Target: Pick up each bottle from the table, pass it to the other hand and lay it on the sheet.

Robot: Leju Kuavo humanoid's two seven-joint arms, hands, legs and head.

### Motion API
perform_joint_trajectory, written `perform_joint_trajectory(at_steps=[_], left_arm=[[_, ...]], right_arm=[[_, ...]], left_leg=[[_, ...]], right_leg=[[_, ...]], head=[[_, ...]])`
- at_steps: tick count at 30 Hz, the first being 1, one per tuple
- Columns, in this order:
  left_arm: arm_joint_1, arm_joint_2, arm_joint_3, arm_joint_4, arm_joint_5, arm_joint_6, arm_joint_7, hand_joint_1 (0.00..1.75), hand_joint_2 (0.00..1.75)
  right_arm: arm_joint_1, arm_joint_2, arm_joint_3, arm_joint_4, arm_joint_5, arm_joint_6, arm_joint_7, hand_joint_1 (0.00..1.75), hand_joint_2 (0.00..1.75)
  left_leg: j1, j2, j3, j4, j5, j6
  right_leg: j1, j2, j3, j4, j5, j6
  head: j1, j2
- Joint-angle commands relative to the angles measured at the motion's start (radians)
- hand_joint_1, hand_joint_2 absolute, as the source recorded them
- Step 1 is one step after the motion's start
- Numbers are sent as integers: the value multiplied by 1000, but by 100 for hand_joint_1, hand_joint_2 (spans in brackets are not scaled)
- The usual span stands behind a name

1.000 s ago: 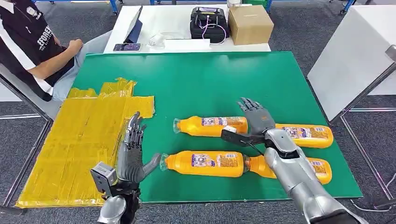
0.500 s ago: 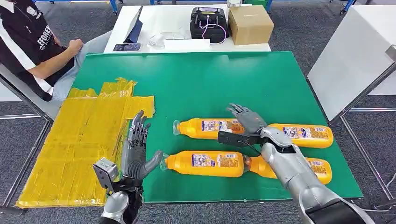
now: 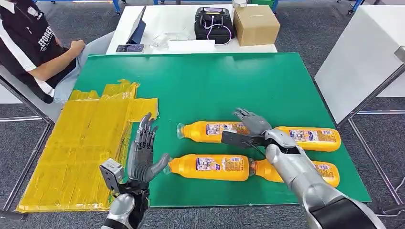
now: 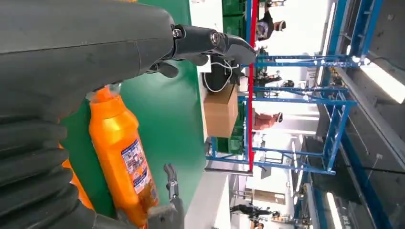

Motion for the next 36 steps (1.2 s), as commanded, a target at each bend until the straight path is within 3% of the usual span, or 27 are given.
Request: perform_joint_trajectory(at_steps=[1, 18, 22, 28, 33, 36], left_arm=[[-55, 16, -26, 95, 12, -10, 6, 0, 175], [-39, 13, -4, 86, 37, -33, 2, 0, 175], [-22, 10, 9, 69, 45, -31, 5, 0, 175], [-19, 10, 10, 66, 45, -31, 5, 0, 175], [15, 3, 32, 14, 36, -30, 35, 0, 175], [22, 1, 38, 6, 32, -37, 46, 0, 175]], right_arm=[[-68, -3, 44, 183, -2, 28, 16, 0, 175], [-25, 37, 114, 215, 74, 14, 77, 0, 175], [-9, 46, 171, 201, 149, -91, 145, 0, 175], [-10, 49, 170, 201, 150, -91, 146, 0, 175], [-8, 80, 193, 165, 280, -266, 253, 0, 175], [-18, 96, 197, 151, 343, -252, 266, 0, 175]], left_leg=[[0, 0, 2, -1, 0, 0], [1, 1, 4, -1, 0, -1], [2, 2, 8, -2, -1, -1], [1, 3, 8, -1, 0, -1], [0, 3, 7, -1, 1, 0], [0, 4, 6, -1, 1, 0]], right_leg=[[0, -1, 2, -1, -1, 0], [1, 0, 5, -1, 0, -1], [2, 0, 8, -3, 0, -1], [1, 0, 7, -1, 0, -1], [1, 1, 7, -1, 1, -1], [1, 2, 5, -1, 2, -3]], head=[[0, 0], [0, 0], [0, 0], [0, 0], [0, 0], [0, 0]])
